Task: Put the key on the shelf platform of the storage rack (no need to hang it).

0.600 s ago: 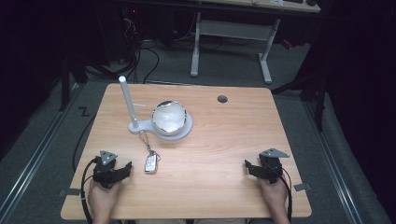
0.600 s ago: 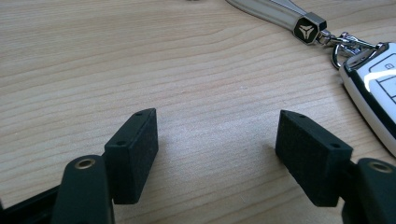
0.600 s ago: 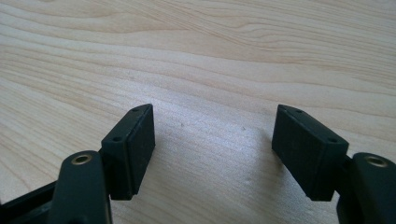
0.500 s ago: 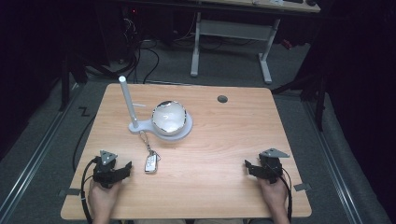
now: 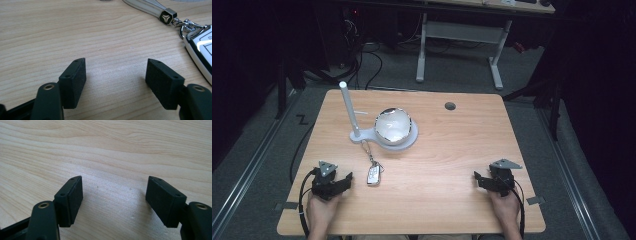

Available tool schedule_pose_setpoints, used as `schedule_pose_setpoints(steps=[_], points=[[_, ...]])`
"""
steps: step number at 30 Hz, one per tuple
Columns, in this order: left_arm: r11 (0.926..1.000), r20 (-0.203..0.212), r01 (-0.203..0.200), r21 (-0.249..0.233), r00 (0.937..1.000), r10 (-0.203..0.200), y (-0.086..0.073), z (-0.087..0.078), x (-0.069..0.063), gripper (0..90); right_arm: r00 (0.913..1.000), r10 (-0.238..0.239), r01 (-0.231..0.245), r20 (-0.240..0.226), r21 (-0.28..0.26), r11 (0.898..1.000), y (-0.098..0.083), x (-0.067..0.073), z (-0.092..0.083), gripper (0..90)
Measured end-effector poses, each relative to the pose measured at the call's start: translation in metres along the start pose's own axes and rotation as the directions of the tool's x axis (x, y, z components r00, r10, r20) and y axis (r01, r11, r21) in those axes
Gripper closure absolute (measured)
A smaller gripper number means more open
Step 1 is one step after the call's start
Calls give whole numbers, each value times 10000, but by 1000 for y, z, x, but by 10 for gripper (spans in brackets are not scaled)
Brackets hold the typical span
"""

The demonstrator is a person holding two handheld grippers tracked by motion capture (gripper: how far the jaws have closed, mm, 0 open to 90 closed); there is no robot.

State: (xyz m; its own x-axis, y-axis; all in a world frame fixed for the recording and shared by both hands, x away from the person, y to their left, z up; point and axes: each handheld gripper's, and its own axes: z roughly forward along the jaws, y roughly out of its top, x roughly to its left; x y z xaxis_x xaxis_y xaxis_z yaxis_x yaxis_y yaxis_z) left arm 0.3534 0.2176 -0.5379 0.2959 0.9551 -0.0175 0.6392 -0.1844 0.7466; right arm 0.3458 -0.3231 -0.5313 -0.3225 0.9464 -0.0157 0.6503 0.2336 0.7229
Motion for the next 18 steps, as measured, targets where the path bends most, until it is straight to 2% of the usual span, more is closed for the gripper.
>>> schedule_pose_setpoints(steps=[10, 15, 18], points=[[10000, 71, -96, 7, 9999, 96, 0, 1, 0, 316, 10000, -47, 47, -32, 13, 10000, 0, 0, 0, 304], [9991, 305, -414, 87, 9987, 411, 0, -1, 0, 312, 10000, -79, 80, -38, 12, 10000, 0, 0, 0, 304], [9991, 404, -430, 57, 9983, 427, 0, -2, 0, 308, 9999, -98, 98, -53, 10, 10000, 0, 0, 0, 304]])
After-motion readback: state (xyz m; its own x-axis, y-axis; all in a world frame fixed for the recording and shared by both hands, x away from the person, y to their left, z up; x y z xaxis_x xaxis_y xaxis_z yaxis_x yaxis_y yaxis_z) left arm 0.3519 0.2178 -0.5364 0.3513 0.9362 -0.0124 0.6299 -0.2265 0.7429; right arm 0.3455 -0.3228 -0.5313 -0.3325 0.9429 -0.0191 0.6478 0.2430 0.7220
